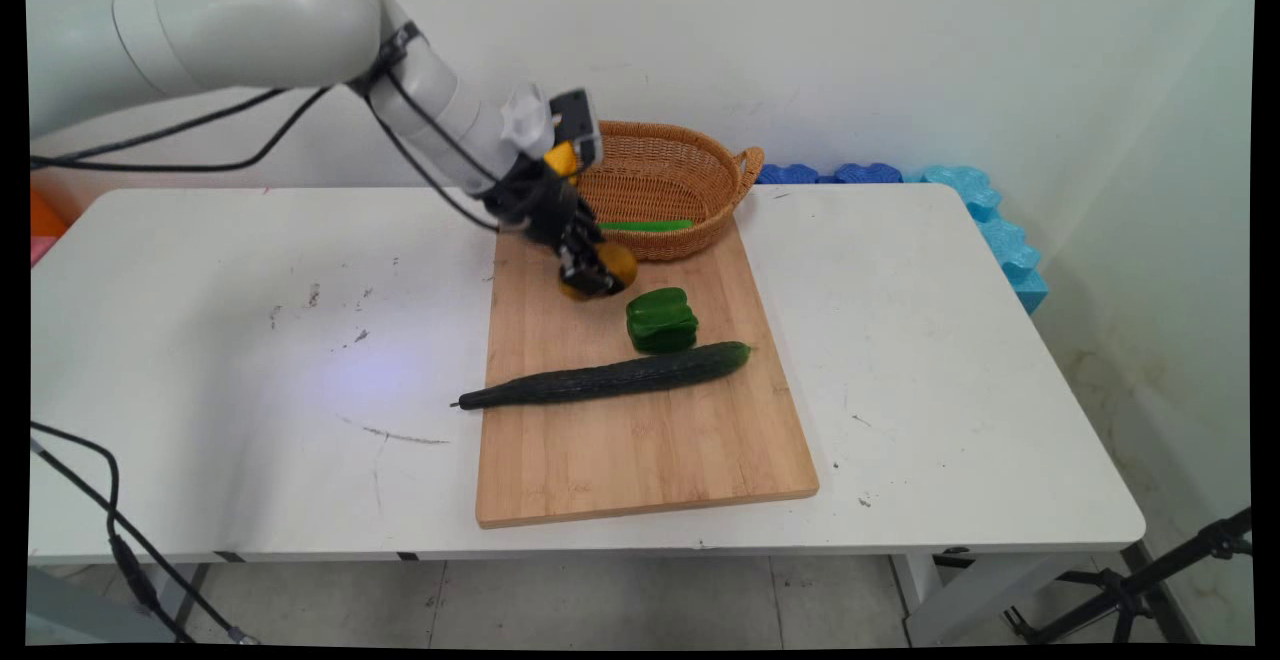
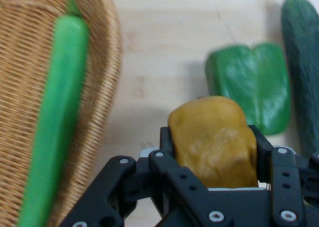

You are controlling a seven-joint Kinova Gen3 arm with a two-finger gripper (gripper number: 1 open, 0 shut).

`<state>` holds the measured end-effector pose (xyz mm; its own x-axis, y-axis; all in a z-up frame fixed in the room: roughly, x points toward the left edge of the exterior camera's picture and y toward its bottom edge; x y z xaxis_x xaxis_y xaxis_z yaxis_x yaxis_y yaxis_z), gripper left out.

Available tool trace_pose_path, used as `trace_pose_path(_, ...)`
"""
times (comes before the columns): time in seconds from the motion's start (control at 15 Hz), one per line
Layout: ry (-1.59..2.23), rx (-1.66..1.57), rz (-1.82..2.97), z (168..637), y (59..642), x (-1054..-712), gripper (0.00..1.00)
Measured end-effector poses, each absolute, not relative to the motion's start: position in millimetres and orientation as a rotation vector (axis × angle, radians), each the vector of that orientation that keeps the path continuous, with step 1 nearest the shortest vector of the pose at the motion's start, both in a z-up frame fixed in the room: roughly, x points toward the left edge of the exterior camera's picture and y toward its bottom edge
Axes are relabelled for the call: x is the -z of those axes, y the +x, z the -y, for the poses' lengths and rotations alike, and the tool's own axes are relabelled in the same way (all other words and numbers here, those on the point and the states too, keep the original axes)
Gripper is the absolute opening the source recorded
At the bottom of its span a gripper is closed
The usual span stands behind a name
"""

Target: Place the picked object in the vegetable basket

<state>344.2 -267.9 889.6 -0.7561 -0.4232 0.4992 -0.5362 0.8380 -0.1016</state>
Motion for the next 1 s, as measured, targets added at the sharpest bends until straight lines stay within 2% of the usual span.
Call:
trace_pose_path(0.33,0.797,-0.406,2.459,302.8,339.4,-924.1,0.00)
trace_pose_path(0.53,0.824,-0.459,2.428,331.7,338.9,-933.8,0.00)
trace_pose_path(1.0,0.818,-0.550,2.442,397.7,343.0,-922.9,0.00)
